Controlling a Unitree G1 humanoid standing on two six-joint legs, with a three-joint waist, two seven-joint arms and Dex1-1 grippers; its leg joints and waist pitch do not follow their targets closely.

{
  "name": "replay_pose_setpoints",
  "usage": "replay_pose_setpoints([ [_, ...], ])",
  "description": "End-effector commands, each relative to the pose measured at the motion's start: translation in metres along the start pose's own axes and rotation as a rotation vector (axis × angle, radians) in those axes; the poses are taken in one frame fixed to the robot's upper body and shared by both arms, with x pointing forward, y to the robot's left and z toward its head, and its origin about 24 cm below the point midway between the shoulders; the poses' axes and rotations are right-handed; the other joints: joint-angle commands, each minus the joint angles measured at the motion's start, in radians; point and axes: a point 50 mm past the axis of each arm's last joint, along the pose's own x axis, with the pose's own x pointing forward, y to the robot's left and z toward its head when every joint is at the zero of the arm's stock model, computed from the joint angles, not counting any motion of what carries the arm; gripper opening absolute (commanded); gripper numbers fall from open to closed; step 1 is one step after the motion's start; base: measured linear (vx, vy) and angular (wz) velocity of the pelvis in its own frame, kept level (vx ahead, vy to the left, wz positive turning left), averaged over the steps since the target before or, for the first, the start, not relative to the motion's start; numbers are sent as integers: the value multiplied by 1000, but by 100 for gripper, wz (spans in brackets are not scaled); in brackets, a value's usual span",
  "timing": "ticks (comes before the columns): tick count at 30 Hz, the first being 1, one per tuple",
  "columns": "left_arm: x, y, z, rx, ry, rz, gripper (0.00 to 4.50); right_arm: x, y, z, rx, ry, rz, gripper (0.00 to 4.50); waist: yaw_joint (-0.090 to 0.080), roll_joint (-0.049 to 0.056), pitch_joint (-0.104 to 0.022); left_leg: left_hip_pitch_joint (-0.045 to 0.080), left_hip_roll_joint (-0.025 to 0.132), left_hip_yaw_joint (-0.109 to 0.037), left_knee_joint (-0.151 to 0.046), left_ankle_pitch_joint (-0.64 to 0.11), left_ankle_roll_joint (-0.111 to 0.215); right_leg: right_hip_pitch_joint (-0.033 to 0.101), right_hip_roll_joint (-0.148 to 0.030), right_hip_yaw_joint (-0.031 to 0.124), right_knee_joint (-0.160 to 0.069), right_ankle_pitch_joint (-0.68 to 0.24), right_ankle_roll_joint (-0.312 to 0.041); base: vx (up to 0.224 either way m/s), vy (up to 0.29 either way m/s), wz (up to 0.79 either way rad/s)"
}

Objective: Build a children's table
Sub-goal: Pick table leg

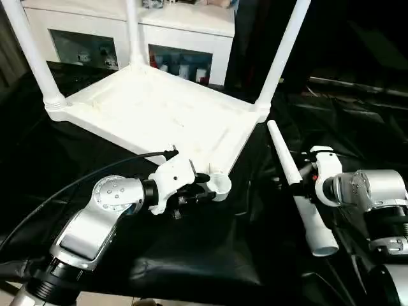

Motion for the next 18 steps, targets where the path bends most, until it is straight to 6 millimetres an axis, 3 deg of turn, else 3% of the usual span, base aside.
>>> replay_pose_setpoints([
  [1, 1, -2, 5, 14, -9, -22, 195, 3, -13, -16, 28, 51, -52, 180, 0, 13, -54, 34, 54, -29, -72, -290, -93, 20, -71, 51, -95, -234, -159, 0, 0, 0],
  [11, 0, 3, 6, 22, -7, 3, 195, 1, -34, -25, 77, 53, -119, 180, 1, 10, -52, 35, 54, -31, -73, -325, -97, 17, -72, 50, -101, -287, -149, 0, 0, 0],
  [18, 1, 0, 4, 21, 1, -7, 195, -2, -69, -51, 67, 106, -240, 180, 3, 8, -52, 35, 53, -31, -72, -343, -94, 17, -72, 48, -105, -293, -151, 0, 0, 0],
])
